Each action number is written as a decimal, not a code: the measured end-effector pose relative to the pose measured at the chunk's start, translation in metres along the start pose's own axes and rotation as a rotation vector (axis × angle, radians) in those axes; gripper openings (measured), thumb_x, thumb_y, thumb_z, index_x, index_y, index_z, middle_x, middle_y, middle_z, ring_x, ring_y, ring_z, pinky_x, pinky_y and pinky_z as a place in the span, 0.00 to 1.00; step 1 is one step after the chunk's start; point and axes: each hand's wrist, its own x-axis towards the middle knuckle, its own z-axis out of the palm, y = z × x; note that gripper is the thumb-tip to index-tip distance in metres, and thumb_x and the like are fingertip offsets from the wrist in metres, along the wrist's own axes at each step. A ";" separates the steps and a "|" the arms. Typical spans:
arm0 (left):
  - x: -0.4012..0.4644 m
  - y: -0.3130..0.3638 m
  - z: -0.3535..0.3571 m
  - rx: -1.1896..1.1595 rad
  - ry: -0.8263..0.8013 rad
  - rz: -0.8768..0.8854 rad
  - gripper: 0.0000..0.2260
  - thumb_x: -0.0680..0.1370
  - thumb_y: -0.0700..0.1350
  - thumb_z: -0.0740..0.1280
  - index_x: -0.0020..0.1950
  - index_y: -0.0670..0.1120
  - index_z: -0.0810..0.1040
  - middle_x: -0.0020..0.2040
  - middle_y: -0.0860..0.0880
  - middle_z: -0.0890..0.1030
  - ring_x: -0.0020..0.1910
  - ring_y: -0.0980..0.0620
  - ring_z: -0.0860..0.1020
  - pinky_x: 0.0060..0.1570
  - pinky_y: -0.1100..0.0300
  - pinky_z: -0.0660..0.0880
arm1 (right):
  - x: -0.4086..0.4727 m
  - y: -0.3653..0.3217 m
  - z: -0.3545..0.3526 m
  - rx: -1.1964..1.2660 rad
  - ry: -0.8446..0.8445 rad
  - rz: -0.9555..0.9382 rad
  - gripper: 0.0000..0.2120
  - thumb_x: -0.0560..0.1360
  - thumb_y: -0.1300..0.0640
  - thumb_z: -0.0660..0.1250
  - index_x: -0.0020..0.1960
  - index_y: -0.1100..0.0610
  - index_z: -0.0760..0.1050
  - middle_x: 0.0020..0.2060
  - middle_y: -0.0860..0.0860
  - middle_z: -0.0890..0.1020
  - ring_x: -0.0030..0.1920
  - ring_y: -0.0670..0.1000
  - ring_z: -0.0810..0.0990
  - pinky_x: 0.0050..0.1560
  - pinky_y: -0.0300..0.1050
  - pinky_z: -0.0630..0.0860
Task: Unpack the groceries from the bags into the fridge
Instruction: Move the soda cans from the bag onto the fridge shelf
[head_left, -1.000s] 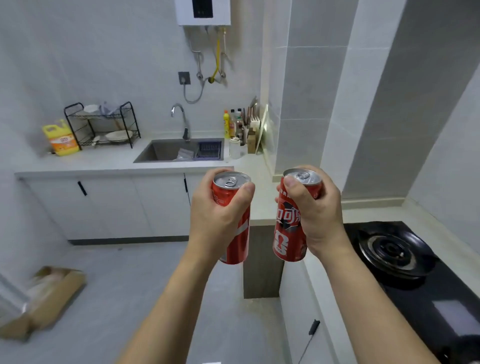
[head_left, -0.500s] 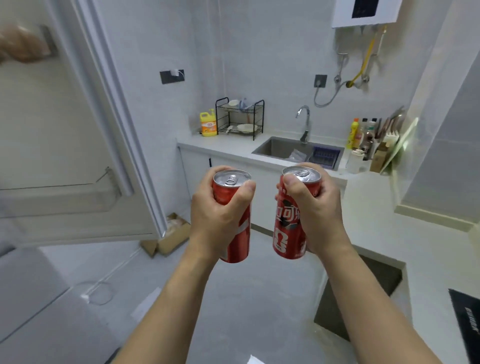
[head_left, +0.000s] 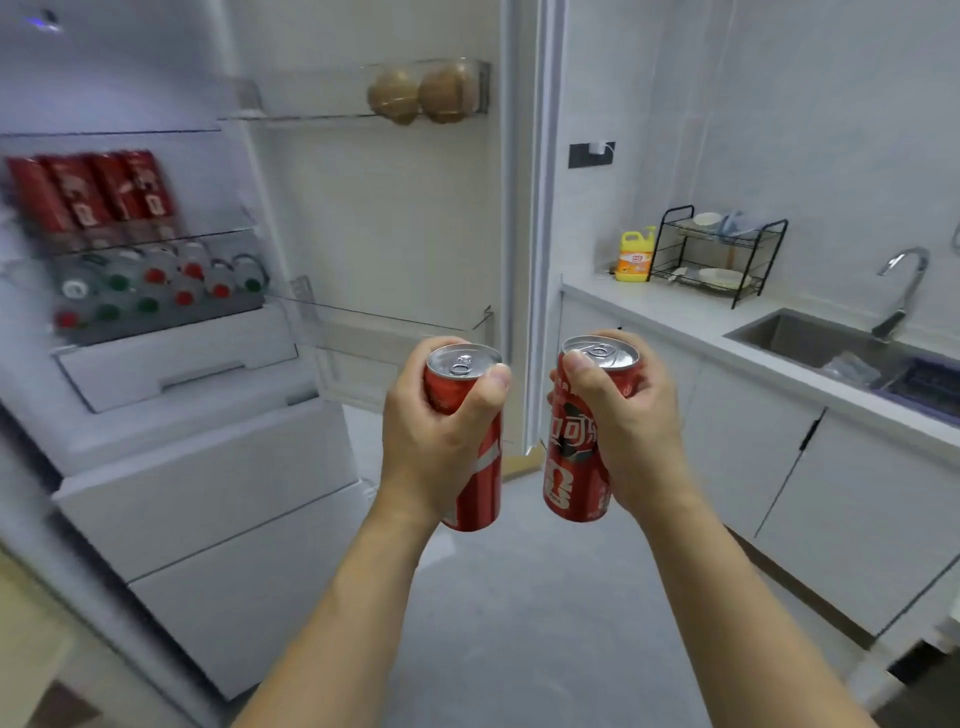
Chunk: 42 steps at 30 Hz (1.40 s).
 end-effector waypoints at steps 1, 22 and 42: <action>0.003 -0.003 -0.013 0.009 0.019 -0.004 0.13 0.69 0.57 0.70 0.48 0.52 0.77 0.41 0.47 0.81 0.42 0.42 0.82 0.42 0.41 0.80 | 0.002 0.001 0.014 0.003 -0.022 -0.002 0.23 0.64 0.40 0.72 0.52 0.53 0.77 0.44 0.53 0.84 0.45 0.56 0.84 0.49 0.61 0.82; 0.045 -0.049 -0.227 0.139 0.373 -0.038 0.14 0.69 0.58 0.71 0.47 0.51 0.78 0.41 0.47 0.82 0.41 0.42 0.82 0.44 0.39 0.79 | 0.016 0.025 0.261 0.143 -0.350 0.008 0.19 0.64 0.39 0.72 0.50 0.48 0.77 0.44 0.52 0.84 0.45 0.55 0.85 0.51 0.61 0.81; 0.160 -0.103 -0.265 0.271 0.562 0.008 0.14 0.69 0.58 0.71 0.48 0.51 0.78 0.41 0.49 0.82 0.41 0.42 0.82 0.44 0.38 0.78 | 0.134 0.067 0.372 0.276 -0.539 0.018 0.16 0.63 0.38 0.72 0.47 0.42 0.78 0.46 0.52 0.84 0.47 0.56 0.85 0.53 0.62 0.80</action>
